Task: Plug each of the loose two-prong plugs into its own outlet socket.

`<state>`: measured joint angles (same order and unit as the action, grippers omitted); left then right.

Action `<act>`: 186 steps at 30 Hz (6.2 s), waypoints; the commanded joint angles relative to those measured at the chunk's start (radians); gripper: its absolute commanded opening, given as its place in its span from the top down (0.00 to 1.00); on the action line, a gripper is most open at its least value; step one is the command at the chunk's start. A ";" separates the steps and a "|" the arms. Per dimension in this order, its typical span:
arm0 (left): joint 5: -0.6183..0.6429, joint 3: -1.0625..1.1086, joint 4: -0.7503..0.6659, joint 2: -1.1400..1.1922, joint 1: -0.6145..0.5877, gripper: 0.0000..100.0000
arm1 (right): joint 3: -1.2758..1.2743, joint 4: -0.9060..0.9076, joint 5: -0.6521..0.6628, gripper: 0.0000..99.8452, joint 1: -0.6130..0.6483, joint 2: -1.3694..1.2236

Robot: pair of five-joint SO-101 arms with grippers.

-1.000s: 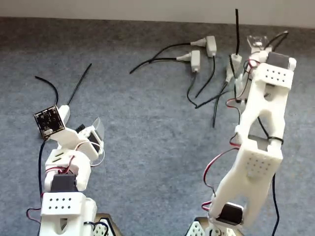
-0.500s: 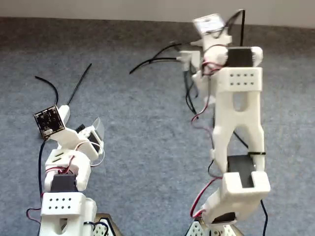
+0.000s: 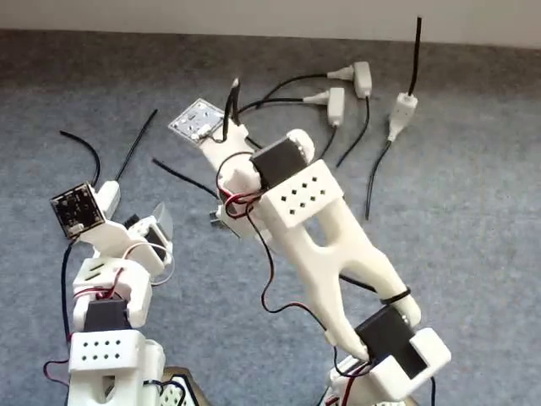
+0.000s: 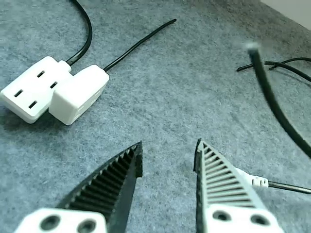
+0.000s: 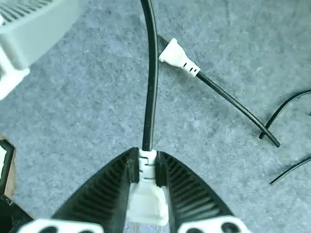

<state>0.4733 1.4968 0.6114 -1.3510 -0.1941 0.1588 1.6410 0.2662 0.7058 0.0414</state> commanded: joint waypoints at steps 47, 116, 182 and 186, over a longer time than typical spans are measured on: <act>-0.620 -1.075 0.166 1.480 -0.271 0.77 | -0.209 0.012 -0.018 0.81 -0.113 0.344; -0.460 -1.577 0.486 1.756 0.912 0.99 | -0.153 0.111 0.153 0.81 -1.291 0.656; -0.816 -1.219 0.460 1.461 0.424 0.74 | -0.389 0.111 0.149 0.81 -1.144 0.659; -0.873 -1.115 0.336 1.420 0.375 0.74 | -0.390 0.111 0.149 0.81 -1.130 0.659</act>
<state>-0.3721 0.3429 1.0242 0.1312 0.2125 -0.2309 1.7238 0.4104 -0.4342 0.6843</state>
